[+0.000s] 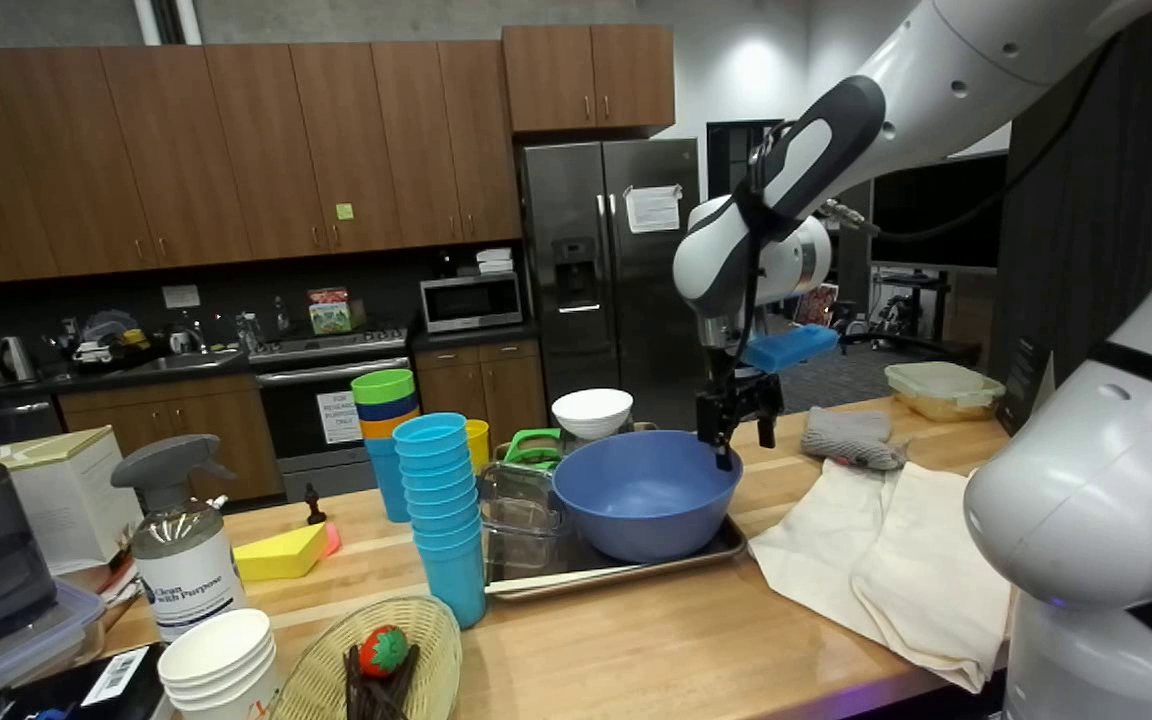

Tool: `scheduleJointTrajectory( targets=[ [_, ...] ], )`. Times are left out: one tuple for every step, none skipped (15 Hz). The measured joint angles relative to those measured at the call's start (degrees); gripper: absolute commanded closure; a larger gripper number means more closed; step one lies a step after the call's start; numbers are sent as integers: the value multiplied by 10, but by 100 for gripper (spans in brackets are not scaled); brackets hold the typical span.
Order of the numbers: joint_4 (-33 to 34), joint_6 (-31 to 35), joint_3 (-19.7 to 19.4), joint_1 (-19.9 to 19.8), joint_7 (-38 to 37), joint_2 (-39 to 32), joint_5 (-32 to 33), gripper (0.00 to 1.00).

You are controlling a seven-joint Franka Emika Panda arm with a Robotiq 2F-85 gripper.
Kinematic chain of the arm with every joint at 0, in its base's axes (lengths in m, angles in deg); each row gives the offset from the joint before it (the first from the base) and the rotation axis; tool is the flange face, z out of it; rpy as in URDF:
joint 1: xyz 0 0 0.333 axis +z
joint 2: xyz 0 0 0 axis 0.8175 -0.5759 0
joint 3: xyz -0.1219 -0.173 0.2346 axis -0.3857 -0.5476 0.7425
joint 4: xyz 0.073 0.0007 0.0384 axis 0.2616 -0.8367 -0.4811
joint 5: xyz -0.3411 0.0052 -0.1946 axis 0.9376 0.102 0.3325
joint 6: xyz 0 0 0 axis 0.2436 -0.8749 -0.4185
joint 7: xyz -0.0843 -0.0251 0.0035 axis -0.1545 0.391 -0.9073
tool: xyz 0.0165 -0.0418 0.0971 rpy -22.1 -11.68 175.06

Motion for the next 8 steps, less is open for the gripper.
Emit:
scheduleJointTrajectory(
  targets=[
    [0,0,0,-1,0,-2,0,0],
    [0,0,-1,-1,0,-3,0,0],
    [0,0,0,-1,0,-3,0,0],
    [0,0,0,-1,0,-3,0,0],
    [0,0,0,0,0,-4,0,0],
    [0,0,0,-1,0,-5,0,0],
    [0,0,0,-1,0,-5,0,0],
    [0,0,0,-1,-4,-5,1,0]
  ],
)
